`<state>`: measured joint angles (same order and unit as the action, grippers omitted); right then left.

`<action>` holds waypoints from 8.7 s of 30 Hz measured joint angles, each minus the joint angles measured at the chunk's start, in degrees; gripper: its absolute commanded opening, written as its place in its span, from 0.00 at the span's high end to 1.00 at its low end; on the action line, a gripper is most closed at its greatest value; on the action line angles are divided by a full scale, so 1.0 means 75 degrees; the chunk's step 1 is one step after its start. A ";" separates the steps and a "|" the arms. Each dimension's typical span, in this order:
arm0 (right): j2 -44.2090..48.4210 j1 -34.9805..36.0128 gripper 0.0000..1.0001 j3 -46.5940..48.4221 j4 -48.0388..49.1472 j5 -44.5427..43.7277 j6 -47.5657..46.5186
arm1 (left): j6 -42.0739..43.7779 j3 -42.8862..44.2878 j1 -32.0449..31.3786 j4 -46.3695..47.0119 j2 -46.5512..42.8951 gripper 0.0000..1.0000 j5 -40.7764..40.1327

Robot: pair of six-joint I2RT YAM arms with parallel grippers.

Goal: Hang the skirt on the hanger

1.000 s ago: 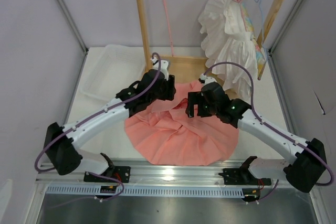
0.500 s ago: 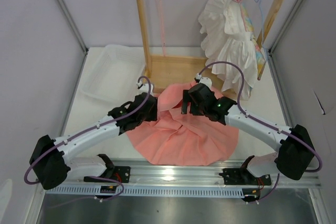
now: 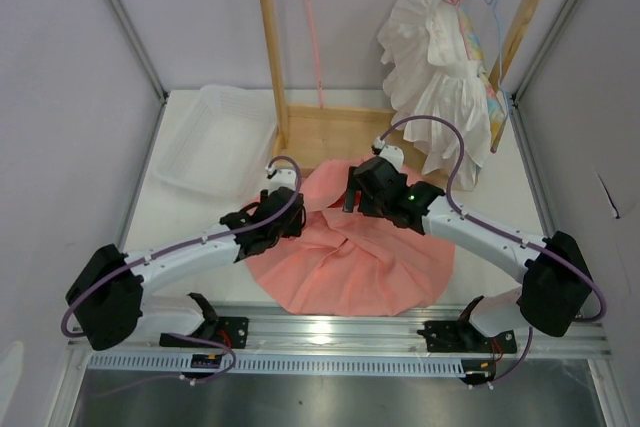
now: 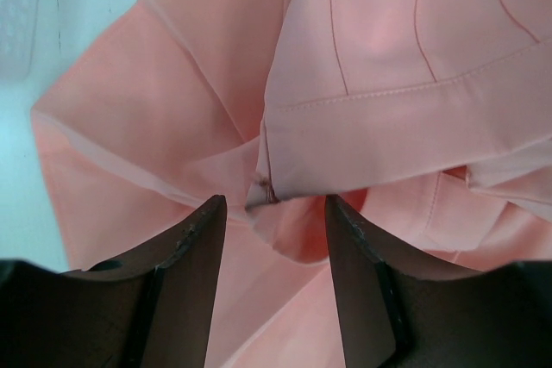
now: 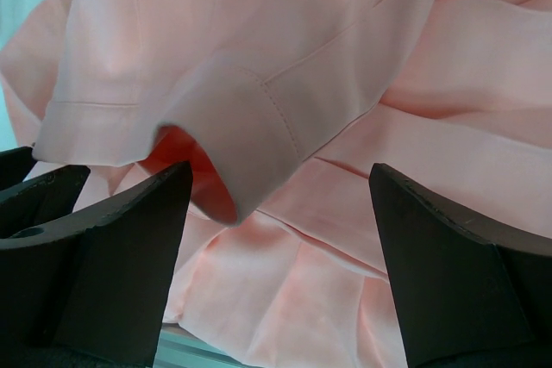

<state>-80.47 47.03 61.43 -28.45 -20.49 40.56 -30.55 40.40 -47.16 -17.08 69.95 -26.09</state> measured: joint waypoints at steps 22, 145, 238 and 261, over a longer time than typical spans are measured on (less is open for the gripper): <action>-0.0102 -0.0880 0.94 -0.0545 0.0495 0.0647 -0.0198 | 0.1005 0.0848 0.0169 0.1221 0.1486 0.84 -0.0283; 0.3177 0.0481 0.26 -0.2862 -0.0487 0.0947 0.0187 | -0.1772 -0.2634 0.1792 0.2162 -0.1818 0.70 0.3960; 0.3433 0.0682 0.60 -0.4683 -0.0248 0.0720 0.1839 | 0.0012 0.2448 -0.0557 -0.0740 -0.2034 0.41 0.1874; 0.4864 0.0851 0.36 -0.2288 -0.1597 0.0592 0.1154 | 0.2728 1.1954 0.1221 0.0915 0.4835 0.31 -0.0571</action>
<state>-43.99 53.41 44.27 -40.42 -16.05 49.21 -10.09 130.06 -38.00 -10.22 106.21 -30.37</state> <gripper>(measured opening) 0.637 0.692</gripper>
